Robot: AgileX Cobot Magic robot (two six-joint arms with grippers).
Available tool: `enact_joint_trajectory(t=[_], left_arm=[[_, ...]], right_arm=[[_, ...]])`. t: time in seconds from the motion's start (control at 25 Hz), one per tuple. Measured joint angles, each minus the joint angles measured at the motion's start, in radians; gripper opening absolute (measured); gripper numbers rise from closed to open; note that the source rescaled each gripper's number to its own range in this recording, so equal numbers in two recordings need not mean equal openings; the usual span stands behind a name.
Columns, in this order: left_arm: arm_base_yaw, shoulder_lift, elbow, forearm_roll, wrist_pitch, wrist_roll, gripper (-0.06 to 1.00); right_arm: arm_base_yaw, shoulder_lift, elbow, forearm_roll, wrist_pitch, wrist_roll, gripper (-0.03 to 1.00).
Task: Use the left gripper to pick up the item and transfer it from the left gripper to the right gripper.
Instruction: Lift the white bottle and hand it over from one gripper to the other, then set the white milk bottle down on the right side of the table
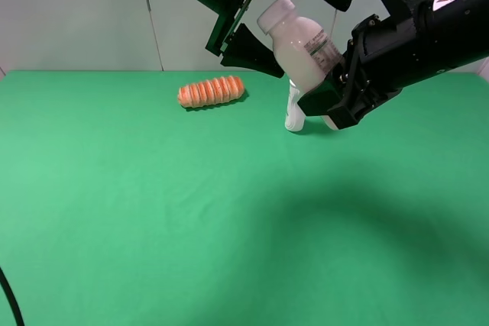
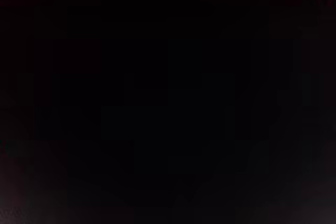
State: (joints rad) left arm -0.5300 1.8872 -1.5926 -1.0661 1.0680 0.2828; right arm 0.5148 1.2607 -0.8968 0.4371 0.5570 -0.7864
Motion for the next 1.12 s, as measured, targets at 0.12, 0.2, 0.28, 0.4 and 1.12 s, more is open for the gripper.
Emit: enact_joint_trajectory(t=[0.12, 0.2, 0.28, 0.4, 1.12], left_arm=[[0.002, 0.0, 0.0, 0.001, 0.003, 0.0, 0.99], [0.005, 0.0, 0.0, 0.001, 0.011, 0.0, 0.99], [0.011, 0.0, 0.0, 0.001, 0.024, 0.0, 0.99], [0.026, -0.001, 0.0, 0.001, 0.053, 0.0, 0.99], [0.109, -0.136, 0.0, 0.165, 0.081, -0.02, 1.0]], right_arm=[[0.0, 0.0, 0.0, 0.0, 0.0, 0.001, 0.02], [0.0, 0.0, 0.0, 0.0, 0.0, 0.001, 0.02], [0.0, 0.0, 0.0, 0.0, 0.0, 0.002, 0.02], [0.0, 0.0, 0.0, 0.0, 0.0, 0.002, 0.02], [0.0, 0.001, 0.0, 0.001, -0.001, 0.003, 0.02]])
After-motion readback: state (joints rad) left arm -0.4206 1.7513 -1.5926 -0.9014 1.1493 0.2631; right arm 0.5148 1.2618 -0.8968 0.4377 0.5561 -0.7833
